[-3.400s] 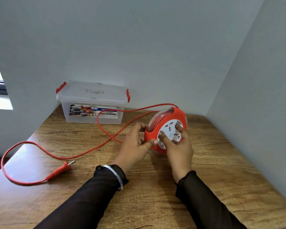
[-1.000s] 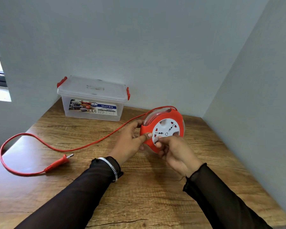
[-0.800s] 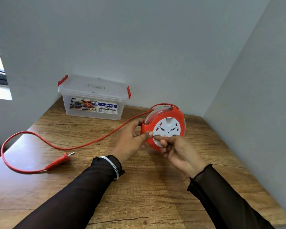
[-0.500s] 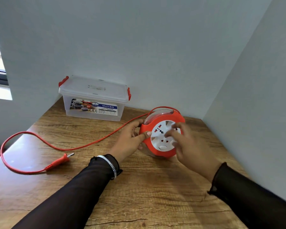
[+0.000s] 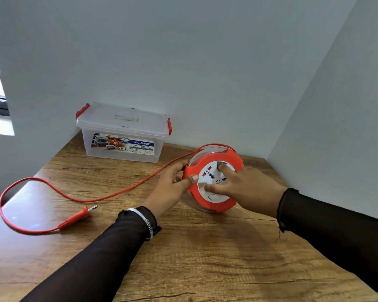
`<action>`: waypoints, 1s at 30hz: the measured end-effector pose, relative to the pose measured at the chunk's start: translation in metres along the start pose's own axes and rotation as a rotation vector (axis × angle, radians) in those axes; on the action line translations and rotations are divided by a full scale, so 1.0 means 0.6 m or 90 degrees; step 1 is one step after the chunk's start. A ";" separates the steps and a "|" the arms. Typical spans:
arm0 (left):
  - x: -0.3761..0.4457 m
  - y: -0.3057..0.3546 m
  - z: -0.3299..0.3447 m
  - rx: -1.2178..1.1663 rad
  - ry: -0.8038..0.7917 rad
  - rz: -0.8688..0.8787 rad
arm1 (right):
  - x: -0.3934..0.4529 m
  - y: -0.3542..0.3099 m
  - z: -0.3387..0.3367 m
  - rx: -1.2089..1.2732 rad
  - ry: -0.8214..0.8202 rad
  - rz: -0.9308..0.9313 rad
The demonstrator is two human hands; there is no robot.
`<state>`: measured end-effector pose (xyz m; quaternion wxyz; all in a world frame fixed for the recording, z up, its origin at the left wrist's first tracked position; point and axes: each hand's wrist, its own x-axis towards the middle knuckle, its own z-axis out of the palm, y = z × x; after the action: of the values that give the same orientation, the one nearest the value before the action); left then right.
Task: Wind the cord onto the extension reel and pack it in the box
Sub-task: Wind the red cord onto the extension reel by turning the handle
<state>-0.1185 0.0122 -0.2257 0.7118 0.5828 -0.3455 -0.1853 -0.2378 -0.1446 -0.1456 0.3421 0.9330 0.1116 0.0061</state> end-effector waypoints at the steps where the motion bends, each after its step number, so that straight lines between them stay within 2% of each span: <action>1: 0.001 -0.002 0.000 -0.004 -0.001 0.001 | 0.004 0.002 -0.002 0.003 0.000 0.003; 6: 0.004 -0.004 -0.001 -0.012 0.004 0.002 | 0.013 0.006 0.008 -0.049 -0.014 0.000; 11: 0.001 0.000 0.000 0.006 -0.005 0.013 | 0.012 0.000 0.022 -0.098 0.022 0.005; 14: 0.001 0.000 0.005 0.037 0.021 0.024 | 0.007 -0.009 0.033 -0.139 0.082 0.053; 19: 0.005 -0.007 0.007 0.056 0.033 0.029 | 0.003 -0.031 0.051 -0.058 0.192 0.173; 25: 0.008 -0.015 0.005 0.011 0.052 0.026 | 0.025 -0.088 0.065 0.259 0.206 0.442; 30: 0.010 -0.018 0.004 -0.005 0.061 0.025 | 0.054 -0.119 0.066 0.657 0.312 0.602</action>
<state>-0.1144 0.0039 -0.2340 0.7334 0.5813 -0.3212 -0.1447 -0.2175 -0.1100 -0.2237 -0.2138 0.8954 -0.2404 0.3077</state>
